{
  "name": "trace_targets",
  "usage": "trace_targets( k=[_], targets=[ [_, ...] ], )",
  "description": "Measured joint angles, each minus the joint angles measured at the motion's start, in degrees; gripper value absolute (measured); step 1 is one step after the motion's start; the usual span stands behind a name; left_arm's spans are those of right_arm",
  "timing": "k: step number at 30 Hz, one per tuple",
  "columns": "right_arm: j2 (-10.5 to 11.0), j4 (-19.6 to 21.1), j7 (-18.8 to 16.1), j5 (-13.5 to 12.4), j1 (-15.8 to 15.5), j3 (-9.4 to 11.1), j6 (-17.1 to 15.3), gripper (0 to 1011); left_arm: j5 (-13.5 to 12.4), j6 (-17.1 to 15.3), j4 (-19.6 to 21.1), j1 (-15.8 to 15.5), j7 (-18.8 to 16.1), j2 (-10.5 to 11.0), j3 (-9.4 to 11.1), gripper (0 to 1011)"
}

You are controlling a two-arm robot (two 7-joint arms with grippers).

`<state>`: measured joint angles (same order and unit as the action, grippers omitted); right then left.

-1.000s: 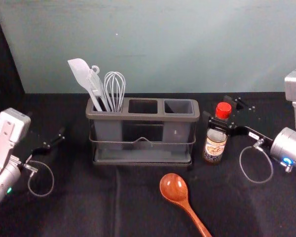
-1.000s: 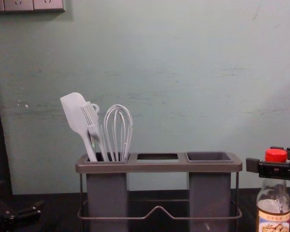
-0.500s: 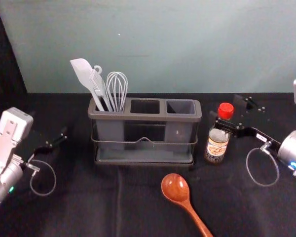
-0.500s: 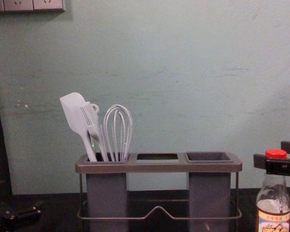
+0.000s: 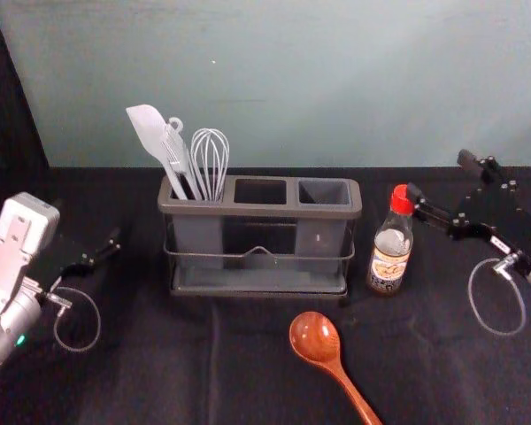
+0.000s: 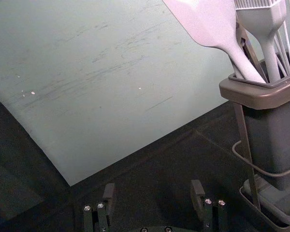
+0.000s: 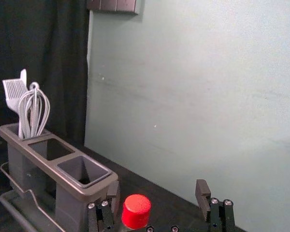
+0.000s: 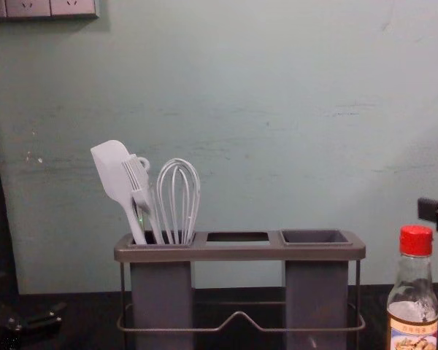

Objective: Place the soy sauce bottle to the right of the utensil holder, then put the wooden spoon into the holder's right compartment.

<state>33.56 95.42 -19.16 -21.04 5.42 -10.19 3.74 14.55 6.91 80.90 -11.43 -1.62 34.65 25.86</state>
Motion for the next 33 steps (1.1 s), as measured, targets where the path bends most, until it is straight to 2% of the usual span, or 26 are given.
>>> trace_targets(
  k=[6, 11, 14, 17, 19, 20, 21, 22, 23, 24, 25, 27, 28, 31, 32, 33],
  targets=[
    [0.3, 2.8, 0.2, 0.1, -2.3, 2.1, 0.1, 1003, 0.0, 0.0, 0.0, 0.0, 0.0, 0.0, 0.0, 1011],
    [0.9, 5.0, -2.5, -1.3, -3.6, 3.0, -0.7, 1003, 0.0, 0.0, 0.0, 0.0, 0.0, 0.0, 0.0, 1011],
    [1.4, 6.9, -4.4, -3.0, -4.4, 3.3, -2.3, 1003, 0.0, 0.0, 0.0, 0.0, 0.0, 0.0, 0.0, 1011],
    [1.9, 9.4, -5.7, -6.1, -4.8, 3.4, -6.7, 1003, 0.0, 0.0, 0.0, 0.0, 0.0, 0.0, 0.0, 1011],
    [2.6, 11.7, -5.7, -8.5, -4.7, 3.0, -12.2, 1003, 0.0, 0.0, 0.0, 0.0, 0.0, 0.0, 0.0, 1012],
    [3.3, 13.5, -5.6, -10.0, -4.1, 2.6, -16.5, 1003, 0.0, 0.0, 0.0, 0.0, 0.0, 0.0, 0.0, 1011],
    [3.3, 13.5, -5.6, -10.0, -4.1, 2.6, -16.5, 1002, 0.0, 0.0, 0.0, 0.0, 0.0, 0.0, 0.0, 1011],
    [3.7, 14.4, -5.3, -10.6, -3.8, 2.3, -18.7, 1002, 0.0, 0.0, 0.0, 0.0, 0.0, 0.0, 0.0, 1011],
    [4.4, 16.2, -5.0, -12.0, -3.0, 1.7, -23.4, 1002, 0.0, 0.0, 0.0, 0.0, 0.0, 0.0, 0.0, 1011],
    [4.7, 16.9, -4.9, -12.6, -2.6, 1.4, -25.2, 1003, 0.0, 0.0, 0.0, 0.0, 0.0, 0.0, 0.0, 1011],
    [5.3, 18.3, -4.8, -13.8, -1.4, 0.6, -29.5, 1003, 0.0, 0.0, 0.0, 0.0, 0.0, 0.0, 0.0, 1011],
    [5.8, 19.3, -4.5, -14.8, 0.0, -0.6, -33.5, 1003, 0.0, 0.0, 0.0, 0.0, 0.0, 0.0, 0.0, 1011],
    [6.0, 20.0, -4.3, -15.6, 1.6, -2.0, -37.3, 1002, 0.0, 0.0, 0.0, 0.0, 0.0, 0.0, 0.0, 1012],
    [6.1, 20.5, -3.9, -16.5, 3.8, -4.3, -42.1, 1002, 0.0, 0.0, 0.0, 0.0, 0.0, 0.0, 0.0, 1011],
    [6.1, 20.5, -3.3, -16.5, 5.5, -6.2, -45.6, 1002, 0.0, 0.0, 0.0, 0.0, 0.0, 0.0, 0.0, 1011],
    [6.1, 20.4, -3.0, -16.4, 6.5, -7.4, -47.2, 1003, 0.0, 0.0, 0.0, 0.0, 0.0, 0.0, 0.0, 1011]
  ],
)
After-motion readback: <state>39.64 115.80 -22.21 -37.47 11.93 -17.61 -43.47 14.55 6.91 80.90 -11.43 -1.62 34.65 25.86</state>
